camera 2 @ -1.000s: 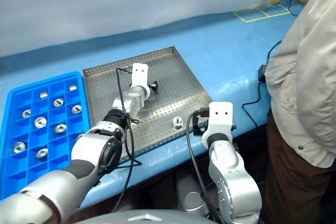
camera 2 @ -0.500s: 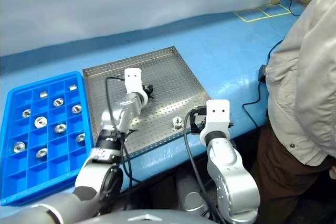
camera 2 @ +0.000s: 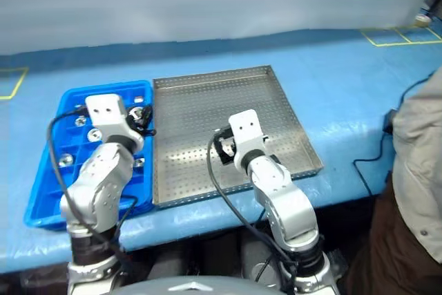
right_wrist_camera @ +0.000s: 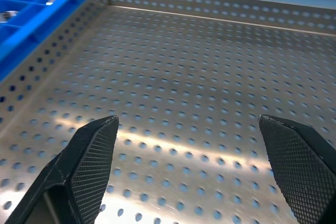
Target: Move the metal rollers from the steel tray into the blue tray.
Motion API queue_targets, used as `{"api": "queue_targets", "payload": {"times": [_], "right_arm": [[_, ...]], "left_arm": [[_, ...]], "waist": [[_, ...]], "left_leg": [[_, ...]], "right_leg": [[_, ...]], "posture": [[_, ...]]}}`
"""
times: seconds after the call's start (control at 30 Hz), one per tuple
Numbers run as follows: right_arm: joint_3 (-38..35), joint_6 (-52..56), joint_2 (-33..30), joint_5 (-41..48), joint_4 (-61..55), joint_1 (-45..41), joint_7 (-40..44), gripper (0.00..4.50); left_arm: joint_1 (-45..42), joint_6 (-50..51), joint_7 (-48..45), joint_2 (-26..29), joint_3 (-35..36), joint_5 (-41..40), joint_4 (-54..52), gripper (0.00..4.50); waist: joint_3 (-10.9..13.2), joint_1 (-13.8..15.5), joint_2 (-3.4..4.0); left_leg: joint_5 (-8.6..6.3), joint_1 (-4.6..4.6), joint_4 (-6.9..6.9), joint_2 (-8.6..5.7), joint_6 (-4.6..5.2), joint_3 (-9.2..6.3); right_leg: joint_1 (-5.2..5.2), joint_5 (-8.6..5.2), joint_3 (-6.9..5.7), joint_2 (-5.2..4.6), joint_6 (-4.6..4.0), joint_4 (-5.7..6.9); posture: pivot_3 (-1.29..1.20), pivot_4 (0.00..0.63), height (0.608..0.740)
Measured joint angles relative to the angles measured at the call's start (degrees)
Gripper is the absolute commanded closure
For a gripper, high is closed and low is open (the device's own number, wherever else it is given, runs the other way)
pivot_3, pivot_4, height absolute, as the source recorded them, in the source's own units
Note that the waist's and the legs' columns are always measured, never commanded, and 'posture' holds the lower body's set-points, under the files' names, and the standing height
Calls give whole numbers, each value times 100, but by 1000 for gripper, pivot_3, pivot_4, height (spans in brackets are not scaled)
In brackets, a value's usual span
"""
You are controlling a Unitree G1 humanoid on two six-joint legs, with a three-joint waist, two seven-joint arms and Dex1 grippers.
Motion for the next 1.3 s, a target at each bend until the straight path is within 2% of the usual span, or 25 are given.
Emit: {"api": "queue_targets", "payload": {"times": [0.13,0.33,0.57,0.8,0.87,1.13,1.3], "right_arm": [[351,-340,-90,121,449,-240,458,0],[694,-1023,-317,481,760,-428,1433,0],[921,-1420,-434,629,988,-494,2035,0],[1082,-1536,-426,647,1100,-567,2207,0],[1115,-1552,-430,643,1118,-568,2222,0],[1113,-1563,-440,611,1116,-567,2186,0],[1107,-1560,-455,562,1066,-514,2120,0]], "left_arm": [[554,4,128,23,196,74,-459,2778],[1378,120,426,157,119,594,-1151,2778],[1984,373,817,-252,138,932,-1670,2778],[2213,469,911,-369,231,1172,-1801,2778],[2215,451,859,-247,222,1269,-1783,2778],[2044,340,608,-216,316,1253,-1561,2778],[1987,335,544,-306,381,1230,-1284,2778]], "waist": [[1,452,-8],[2,757,-16],[6,1010,-20],[8,1181,-20],[9,1226,-19],[9,1266,-18],[8,1253,-19]], "left_leg": [[0,-5,1,-1,1,-3],[-2,0,3,0,3,-17],[-1,-2,3,9,0,-36],[-3,-9,2,9,-4,-44],[-5,-12,2,10,-6,-46],[-9,-29,-2,20,-13,-65],[-9,-82,-2,20,-15,-90]], "right_leg": [[4,-19,-16,-8,-36,-5],[23,-27,-35,-13,-48,-14],[26,-37,-65,-13,-63,-13],[21,-39,-77,-15,-66,-20],[18,-40,-80,-15,-67,-22],[2,-34,-116,-18,-74,-63],[-2,-10,-138,-15,-100,-81]], "posture": [[189,150,740],[284,150,740],[360,150,740],[375,150,740],[370,150,740],[310,150,740],[287,150,740]]}}
